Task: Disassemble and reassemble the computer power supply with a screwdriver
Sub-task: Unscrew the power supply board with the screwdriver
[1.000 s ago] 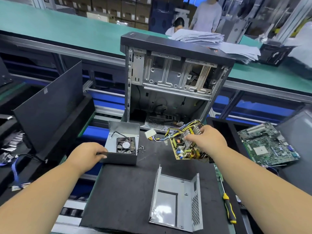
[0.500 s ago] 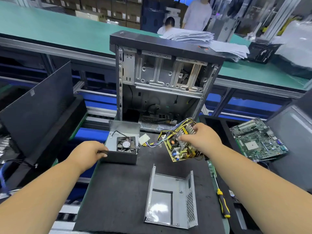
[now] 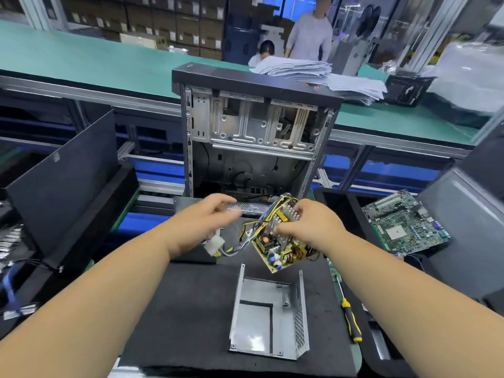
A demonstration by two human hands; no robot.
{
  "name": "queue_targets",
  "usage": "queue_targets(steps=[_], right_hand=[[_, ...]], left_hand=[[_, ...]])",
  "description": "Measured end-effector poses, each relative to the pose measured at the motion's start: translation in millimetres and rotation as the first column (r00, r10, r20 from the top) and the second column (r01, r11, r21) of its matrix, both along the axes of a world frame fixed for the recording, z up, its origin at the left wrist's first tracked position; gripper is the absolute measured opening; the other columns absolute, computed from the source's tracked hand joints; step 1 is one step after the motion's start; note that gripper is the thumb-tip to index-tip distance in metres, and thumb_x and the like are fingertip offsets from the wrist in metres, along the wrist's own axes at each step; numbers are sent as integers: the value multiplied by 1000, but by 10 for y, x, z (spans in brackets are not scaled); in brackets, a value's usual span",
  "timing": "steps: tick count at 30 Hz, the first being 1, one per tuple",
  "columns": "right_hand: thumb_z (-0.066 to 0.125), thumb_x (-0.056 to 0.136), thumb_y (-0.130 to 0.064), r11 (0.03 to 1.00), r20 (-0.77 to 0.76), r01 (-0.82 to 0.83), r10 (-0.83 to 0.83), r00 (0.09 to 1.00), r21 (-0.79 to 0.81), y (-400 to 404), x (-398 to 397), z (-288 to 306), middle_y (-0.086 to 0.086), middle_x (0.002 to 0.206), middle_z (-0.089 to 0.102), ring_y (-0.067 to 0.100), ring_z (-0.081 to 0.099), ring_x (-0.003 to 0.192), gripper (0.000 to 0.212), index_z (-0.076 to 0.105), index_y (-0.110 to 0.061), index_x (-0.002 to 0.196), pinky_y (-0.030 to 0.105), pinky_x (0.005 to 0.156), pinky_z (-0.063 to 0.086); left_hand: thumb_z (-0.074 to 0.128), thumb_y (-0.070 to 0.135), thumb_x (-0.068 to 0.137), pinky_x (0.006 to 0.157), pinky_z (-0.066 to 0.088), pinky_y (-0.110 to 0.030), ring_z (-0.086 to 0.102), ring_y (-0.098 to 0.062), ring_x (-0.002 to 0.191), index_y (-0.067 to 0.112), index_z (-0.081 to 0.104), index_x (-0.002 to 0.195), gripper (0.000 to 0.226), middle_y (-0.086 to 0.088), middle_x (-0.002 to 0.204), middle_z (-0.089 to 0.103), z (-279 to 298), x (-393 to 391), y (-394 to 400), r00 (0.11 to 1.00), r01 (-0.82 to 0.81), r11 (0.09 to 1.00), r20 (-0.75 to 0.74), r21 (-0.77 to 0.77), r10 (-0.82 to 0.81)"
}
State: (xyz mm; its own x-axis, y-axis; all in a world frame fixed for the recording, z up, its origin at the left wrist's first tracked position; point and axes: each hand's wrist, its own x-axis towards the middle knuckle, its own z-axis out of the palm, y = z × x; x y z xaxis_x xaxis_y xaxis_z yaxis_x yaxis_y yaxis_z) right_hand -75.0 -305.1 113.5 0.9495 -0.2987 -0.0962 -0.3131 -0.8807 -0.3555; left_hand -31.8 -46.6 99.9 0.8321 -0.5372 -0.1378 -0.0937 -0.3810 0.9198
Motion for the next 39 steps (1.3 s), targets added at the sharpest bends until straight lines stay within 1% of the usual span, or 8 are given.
queue_targets(steps=[3, 7, 10, 16, 25, 30, 35, 39], right_hand=[[67, 50, -65, 997, -7, -44, 44, 999, -60, 75, -60, 5, -2, 88, 63, 16, 60, 76, 62, 59, -22, 94, 36, 69, 53], [66, 47, -64, 995, -15, -83, 82, 997, -53, 123, -140, -7, -3, 80, 63, 13, 58, 70, 55, 58, -23, 83, 34, 64, 52], [66, 50, -62, 993, -26, -111, 110, 994, -41, 113, -196, -12, 2, 87, 64, 18, 61, 78, 58, 60, -20, 89, 37, 68, 53], [76, 61, -51, 955, -74, -294, 290, 954, -48, -7, -292, 24, -4, 114, 60, 20, 58, 99, 62, 60, -24, 114, 39, 82, 54], [78, 66, -42, 875, -79, -483, 480, 874, -26, -116, -421, -31, -14, 111, 48, 11, 48, 111, 69, 56, -34, 130, 16, 70, 34], [80, 65, -39, 867, -119, -498, 498, 859, 34, -83, -465, -136, -9, 112, 48, 16, 48, 118, 72, 55, -31, 132, 34, 95, 46], [81, 66, -37, 862, -94, -504, 507, 857, 48, -21, -472, -236, -8, 113, 48, 17, 47, 120, 72, 57, -28, 133, 25, 94, 40], [80, 66, -37, 852, -94, -522, 523, 847, 35, 43, -480, -246, -9, 105, 46, 14, 49, 104, 69, 57, -29, 131, 36, 91, 48]], left_hand=[[70, 81, 52, 87, 43, -25, 57, -5, 106, 44, 32, 141, 103, 18, 129, 53, 159, -130, -302, 965, 189, 901, 94, 391, -243], [83, 43, 67, 89, 49, -31, 59, -18, 111, 30, 31, 143, 93, 7, 131, 57, 74, -262, -546, 937, 131, 778, 180, 615, -300], [72, 18, 72, 75, 56, -34, 63, -18, 91, 33, 43, 132, 68, 6, 115, 62, 50, -263, -523, 936, 79, 756, 212, 650, -280], [64, 24, 85, 75, 47, -28, 60, -18, 106, 44, 55, 126, 47, 12, 120, 65, 186, -40, -278, 853, -191, 663, 456, 724, -253], [60, 25, 86, 76, 32, -32, 48, -20, 96, 37, 69, 104, 23, 4, 102, 52, 27, 334, -97, 655, -616, 219, 647, 756, -390], [53, 4, 84, 61, 47, -34, 57, -24, 76, 17, 68, 101, 26, -2, 89, 54, -303, 501, -98, 801, -512, 380, 588, 770, -113], [54, 11, 89, 97, 47, -40, 52, -28, 124, 20, 46, 143, 56, -7, 138, 52, -611, 528, -87, 924, -285, 627, 383, 725, -23], [57, 11, 83, 90, 48, -43, 54, -28, 112, 20, 48, 128, 47, -6, 127, 51, -671, 375, -64, 903, -327, 730, 426, 600, 54]])
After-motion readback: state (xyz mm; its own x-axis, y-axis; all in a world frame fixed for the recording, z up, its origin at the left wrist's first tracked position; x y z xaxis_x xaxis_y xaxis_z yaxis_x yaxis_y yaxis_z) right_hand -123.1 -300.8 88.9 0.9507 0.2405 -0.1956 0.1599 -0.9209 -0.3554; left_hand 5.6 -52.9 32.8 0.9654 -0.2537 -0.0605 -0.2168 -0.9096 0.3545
